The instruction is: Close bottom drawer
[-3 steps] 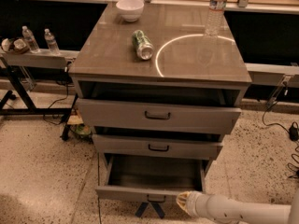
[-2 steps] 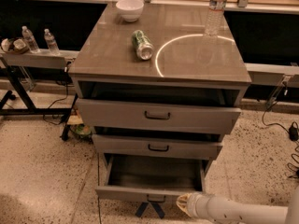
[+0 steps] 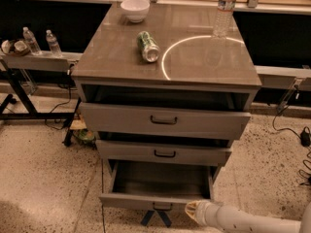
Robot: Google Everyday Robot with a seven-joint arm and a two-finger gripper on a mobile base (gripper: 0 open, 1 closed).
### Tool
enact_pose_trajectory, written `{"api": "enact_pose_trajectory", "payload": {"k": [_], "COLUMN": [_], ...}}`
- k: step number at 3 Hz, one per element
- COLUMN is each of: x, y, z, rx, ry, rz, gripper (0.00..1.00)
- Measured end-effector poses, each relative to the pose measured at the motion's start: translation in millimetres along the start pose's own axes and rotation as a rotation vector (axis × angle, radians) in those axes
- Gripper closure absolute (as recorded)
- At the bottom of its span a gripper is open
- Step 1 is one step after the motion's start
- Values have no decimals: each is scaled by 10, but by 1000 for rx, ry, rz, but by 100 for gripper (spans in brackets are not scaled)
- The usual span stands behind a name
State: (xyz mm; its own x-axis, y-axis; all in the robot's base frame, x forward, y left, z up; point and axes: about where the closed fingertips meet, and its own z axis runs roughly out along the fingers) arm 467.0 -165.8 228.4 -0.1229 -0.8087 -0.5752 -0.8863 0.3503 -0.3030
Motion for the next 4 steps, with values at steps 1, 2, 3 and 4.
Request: {"api": "enact_pose_trajectory", "payload": {"k": [1,2,3,4], "x": [195,269,426,573], "y": [-191,-253,-275,-303], "z": [124,157,229,326], "rx": [52,64,67,76], "ry": [4,16,39,52], "rz": [-32,-42,-63,-100], "gripper": [100,100,100,100]}}
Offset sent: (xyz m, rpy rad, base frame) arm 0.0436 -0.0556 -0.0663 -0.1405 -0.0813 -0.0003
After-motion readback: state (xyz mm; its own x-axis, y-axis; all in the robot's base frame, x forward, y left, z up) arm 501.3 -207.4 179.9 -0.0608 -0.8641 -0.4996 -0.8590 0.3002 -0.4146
